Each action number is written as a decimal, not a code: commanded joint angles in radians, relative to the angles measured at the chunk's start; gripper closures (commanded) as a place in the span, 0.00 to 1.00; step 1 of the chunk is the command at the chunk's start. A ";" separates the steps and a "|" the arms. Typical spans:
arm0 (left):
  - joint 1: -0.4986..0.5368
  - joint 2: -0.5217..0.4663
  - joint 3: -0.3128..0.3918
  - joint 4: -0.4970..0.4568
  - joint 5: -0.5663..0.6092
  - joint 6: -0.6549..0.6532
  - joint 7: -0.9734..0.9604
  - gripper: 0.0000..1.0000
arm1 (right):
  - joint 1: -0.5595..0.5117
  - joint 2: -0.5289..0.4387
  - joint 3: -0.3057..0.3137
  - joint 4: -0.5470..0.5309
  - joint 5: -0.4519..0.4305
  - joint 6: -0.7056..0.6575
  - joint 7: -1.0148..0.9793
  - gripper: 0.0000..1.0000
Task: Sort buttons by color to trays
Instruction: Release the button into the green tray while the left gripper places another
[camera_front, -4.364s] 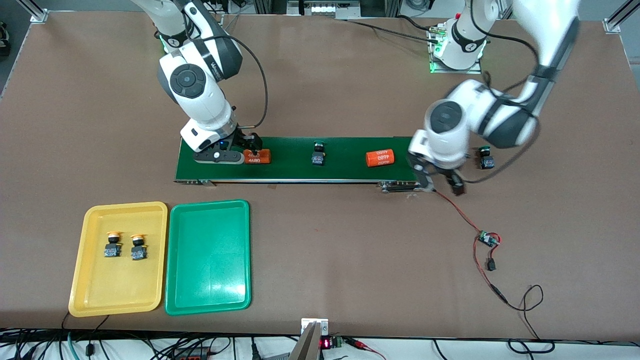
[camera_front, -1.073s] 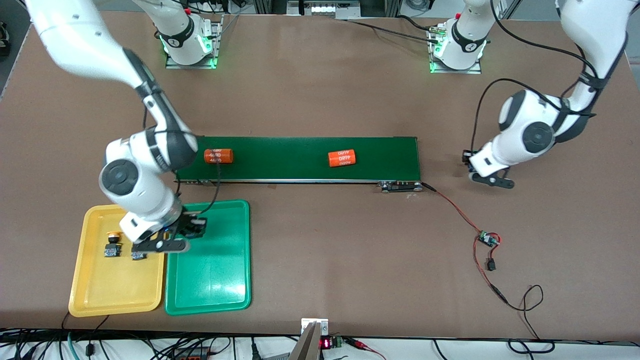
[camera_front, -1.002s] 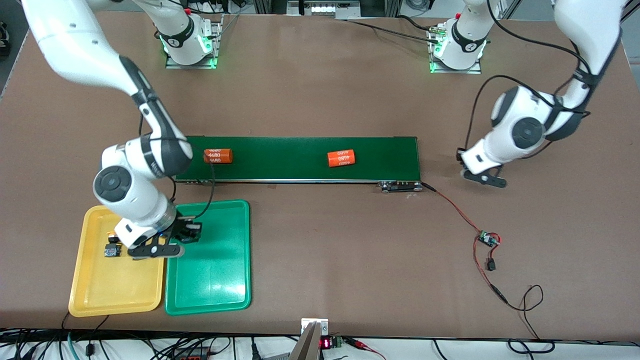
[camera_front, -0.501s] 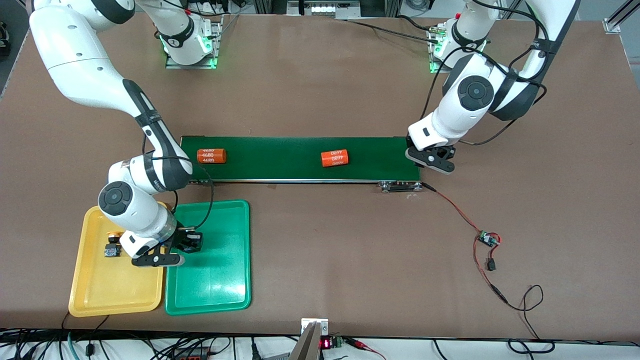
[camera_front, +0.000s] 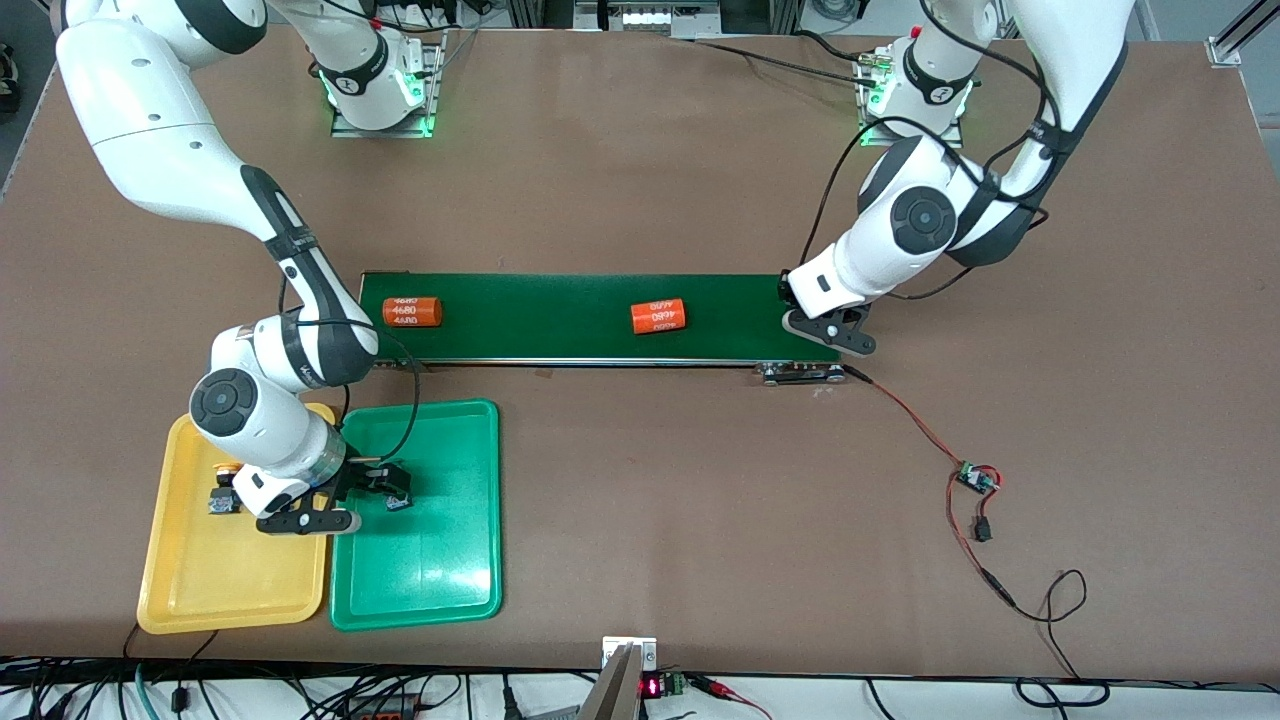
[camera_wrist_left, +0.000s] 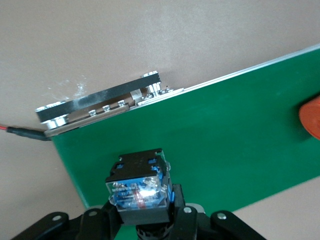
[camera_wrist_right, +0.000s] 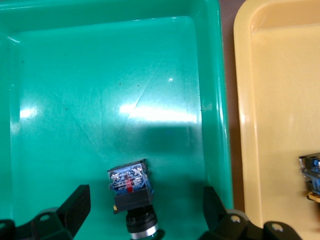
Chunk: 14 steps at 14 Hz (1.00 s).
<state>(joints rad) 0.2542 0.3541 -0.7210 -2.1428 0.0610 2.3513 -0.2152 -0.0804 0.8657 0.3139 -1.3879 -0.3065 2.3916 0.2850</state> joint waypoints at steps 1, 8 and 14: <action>-0.085 0.051 0.077 0.061 -0.009 -0.003 -0.021 0.93 | -0.012 -0.060 0.010 -0.069 0.014 -0.011 -0.007 0.00; -0.110 0.094 0.115 0.061 -0.004 -0.001 -0.024 0.58 | -0.039 -0.492 0.014 -0.459 0.017 -0.206 0.048 0.00; -0.105 -0.023 0.118 0.092 -0.013 -0.026 -0.016 0.00 | -0.029 -0.744 0.044 -0.480 0.225 -0.532 0.043 0.00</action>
<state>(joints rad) 0.1655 0.4057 -0.6209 -2.0468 0.0610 2.3546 -0.2297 -0.0959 0.2079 0.3452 -1.8149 -0.1287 1.8944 0.3191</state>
